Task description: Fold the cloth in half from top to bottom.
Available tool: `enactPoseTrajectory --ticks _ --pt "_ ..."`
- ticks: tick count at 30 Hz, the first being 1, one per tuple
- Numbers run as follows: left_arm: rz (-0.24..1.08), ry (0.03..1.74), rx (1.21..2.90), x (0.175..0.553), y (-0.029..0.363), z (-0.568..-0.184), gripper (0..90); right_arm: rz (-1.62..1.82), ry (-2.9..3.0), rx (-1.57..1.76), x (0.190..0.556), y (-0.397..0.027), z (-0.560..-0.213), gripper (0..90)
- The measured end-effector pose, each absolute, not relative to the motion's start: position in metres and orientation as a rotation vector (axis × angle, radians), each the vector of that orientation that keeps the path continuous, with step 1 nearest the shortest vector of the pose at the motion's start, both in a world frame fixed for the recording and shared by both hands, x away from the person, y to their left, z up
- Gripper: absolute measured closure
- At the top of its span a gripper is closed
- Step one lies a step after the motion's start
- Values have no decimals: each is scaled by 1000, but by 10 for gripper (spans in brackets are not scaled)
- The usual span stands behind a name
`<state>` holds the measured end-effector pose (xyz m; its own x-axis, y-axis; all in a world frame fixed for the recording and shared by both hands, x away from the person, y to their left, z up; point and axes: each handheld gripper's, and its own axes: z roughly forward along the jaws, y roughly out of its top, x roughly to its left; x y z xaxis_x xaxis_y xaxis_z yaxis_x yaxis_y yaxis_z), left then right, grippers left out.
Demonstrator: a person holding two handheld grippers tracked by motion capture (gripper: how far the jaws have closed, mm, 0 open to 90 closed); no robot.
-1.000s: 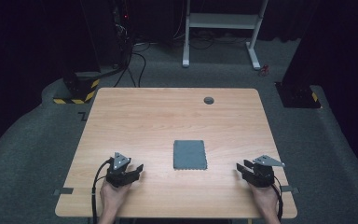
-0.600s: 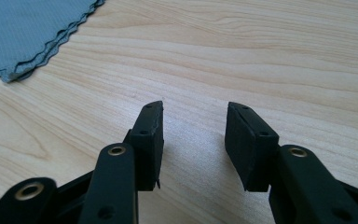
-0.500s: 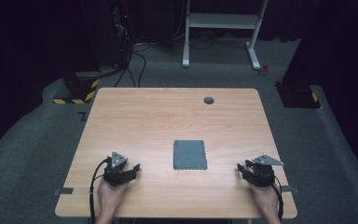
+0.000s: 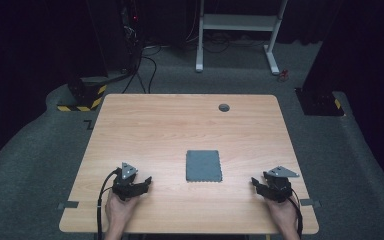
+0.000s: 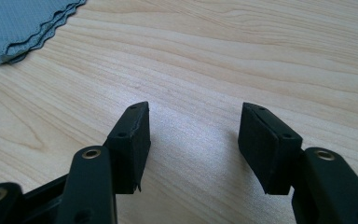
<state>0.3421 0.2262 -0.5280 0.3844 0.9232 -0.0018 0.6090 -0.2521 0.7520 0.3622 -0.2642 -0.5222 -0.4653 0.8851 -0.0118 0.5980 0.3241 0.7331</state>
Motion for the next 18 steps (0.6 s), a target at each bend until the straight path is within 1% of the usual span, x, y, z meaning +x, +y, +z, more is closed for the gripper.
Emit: enactPoseTrajectory --ticks 6,18 --pt "595 1320 1962 342 226 -528 285 934 2171 1333 363 -264 -522 385" --pt "576 1322 1951 342 228 -528 282 933 2171 1334 362 -264 -522 382"
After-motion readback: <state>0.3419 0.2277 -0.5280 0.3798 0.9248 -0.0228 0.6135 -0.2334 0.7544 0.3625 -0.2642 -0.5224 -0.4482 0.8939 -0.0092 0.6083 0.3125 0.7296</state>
